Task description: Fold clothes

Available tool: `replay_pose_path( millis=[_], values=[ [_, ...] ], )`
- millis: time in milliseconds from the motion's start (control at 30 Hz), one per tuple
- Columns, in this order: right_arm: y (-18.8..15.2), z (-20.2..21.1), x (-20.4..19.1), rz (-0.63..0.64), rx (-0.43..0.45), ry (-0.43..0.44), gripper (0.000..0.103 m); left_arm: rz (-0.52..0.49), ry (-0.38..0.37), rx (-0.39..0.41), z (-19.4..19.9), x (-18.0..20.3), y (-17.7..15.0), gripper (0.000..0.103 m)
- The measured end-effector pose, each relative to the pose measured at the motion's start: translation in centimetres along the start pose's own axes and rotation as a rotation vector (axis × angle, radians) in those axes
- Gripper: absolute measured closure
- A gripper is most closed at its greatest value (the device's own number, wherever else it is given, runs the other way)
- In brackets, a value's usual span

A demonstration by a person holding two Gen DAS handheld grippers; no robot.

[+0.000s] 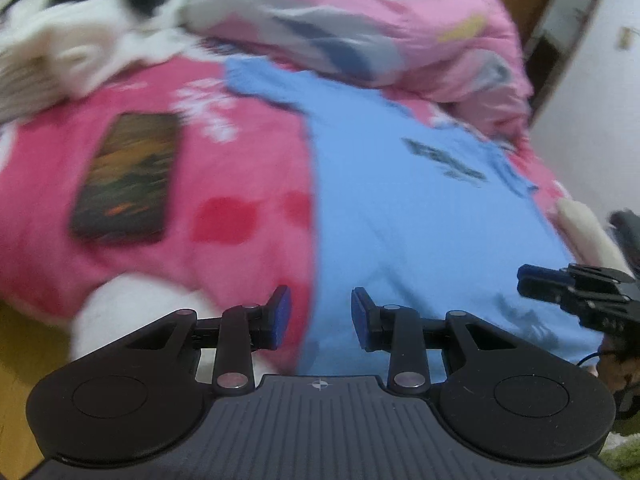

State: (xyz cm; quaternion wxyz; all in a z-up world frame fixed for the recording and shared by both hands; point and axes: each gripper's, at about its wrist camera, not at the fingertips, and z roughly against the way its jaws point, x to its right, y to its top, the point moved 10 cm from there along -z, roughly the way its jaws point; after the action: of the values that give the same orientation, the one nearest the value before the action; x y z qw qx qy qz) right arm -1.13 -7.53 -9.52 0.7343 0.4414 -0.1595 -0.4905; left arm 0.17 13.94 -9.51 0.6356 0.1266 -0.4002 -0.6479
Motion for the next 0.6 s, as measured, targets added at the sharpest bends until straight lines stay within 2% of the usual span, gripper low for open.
replay_pose_path(
  millis=[67, 167, 333, 433, 600],
  values=[
    [-2.7, 1.5, 3.4, -0.072, -0.044, -0.099, 0.08, -0.005, -0.059, -0.029, -1.7, 1.2, -0.6, 0.07],
    [-6.6, 5.0, 6.2, -0.175, -0.075, -0.167, 0.082, 0.028, -0.04, -0.108, -3.2, 0.8, -2.5, 0.07],
    [-8.4, 10.0, 9.0, -0.317, -0.047, -0.277, 0.08, 0.035, 0.002, -0.121, -1.3, 0.4, -2.7, 0.07],
    [-5.9, 12.3, 11.0, -0.343, 0.067, -0.308, 0.078, -0.016, 0.004, -0.077, 0.1, 1.3, -0.3, 0.07],
    [2.2, 13.3, 13.9, -0.398, 0.321, -0.228, 0.078, -0.098, -0.073, 0.028, 0.1, 5.8, 6.6, 0.068]
  ],
)
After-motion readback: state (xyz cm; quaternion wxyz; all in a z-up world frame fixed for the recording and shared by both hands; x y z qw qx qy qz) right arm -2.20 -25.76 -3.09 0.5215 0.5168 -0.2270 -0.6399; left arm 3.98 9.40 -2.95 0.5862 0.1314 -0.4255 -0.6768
